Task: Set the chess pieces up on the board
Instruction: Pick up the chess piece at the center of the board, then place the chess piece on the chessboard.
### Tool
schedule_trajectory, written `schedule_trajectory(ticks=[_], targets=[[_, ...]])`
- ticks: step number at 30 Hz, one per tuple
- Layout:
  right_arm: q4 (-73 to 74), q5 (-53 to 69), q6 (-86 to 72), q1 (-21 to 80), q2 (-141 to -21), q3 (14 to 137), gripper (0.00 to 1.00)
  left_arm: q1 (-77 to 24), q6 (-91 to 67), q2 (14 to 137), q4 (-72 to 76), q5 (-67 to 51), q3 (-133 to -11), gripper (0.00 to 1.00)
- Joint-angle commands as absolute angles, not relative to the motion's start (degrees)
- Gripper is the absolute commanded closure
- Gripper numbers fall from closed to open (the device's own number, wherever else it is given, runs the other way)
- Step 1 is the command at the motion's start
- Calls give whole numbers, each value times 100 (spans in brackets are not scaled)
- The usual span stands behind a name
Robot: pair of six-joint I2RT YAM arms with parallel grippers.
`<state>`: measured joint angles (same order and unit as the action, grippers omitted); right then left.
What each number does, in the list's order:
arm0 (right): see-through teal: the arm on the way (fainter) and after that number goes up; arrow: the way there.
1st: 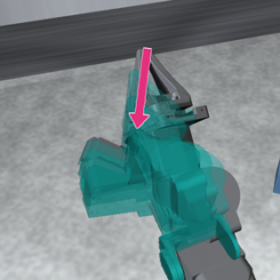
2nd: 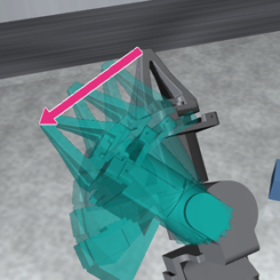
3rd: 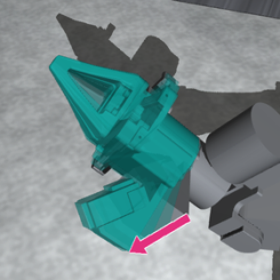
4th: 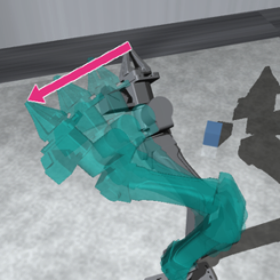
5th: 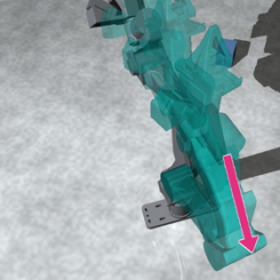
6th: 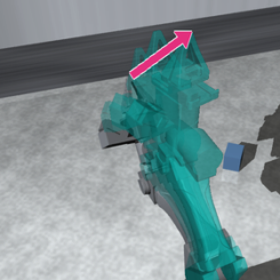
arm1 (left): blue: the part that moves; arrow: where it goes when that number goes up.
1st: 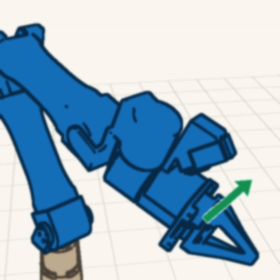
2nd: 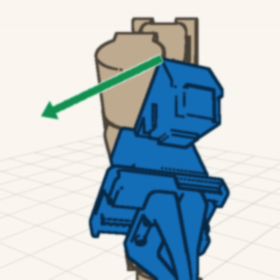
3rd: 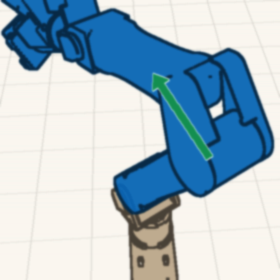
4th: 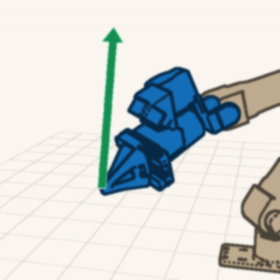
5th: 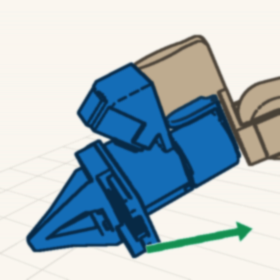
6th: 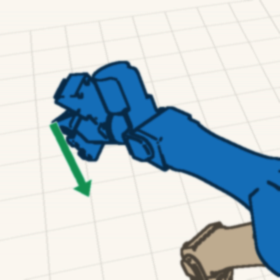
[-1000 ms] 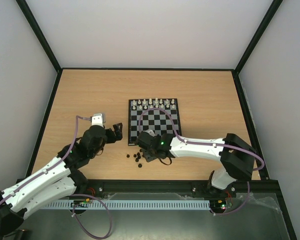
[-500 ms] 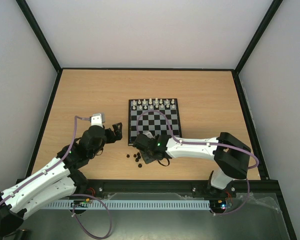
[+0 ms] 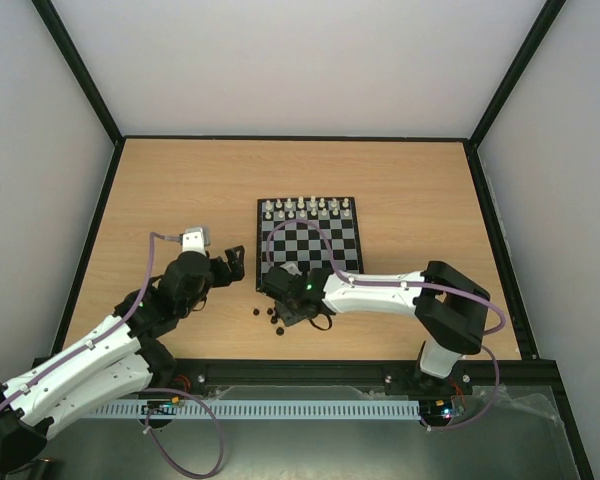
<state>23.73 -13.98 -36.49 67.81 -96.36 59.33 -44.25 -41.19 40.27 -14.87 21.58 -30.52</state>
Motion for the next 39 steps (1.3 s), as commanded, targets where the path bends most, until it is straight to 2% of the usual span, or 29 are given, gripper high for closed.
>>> schedule_trajectory(ticks=[1,10,25,39], targets=[[2541,-1424,-3665,6829,-9781,6143,87,-4465,-4135,3958,-1468,2252,-2946,1],[2739,-1538,-3658,6829,-9651,6257,98,-4465,-4134,3907,-1486,2254,-2941,1],[3588,-2359,-3658,6776,-8733,6506,99,-4465,-4125,3837,-1591,2337,-3010,0],[3767,-2378,-3441,5618,-7745,5908,99,-4465,-4091,4010,-1462,2338,-3060,1]])
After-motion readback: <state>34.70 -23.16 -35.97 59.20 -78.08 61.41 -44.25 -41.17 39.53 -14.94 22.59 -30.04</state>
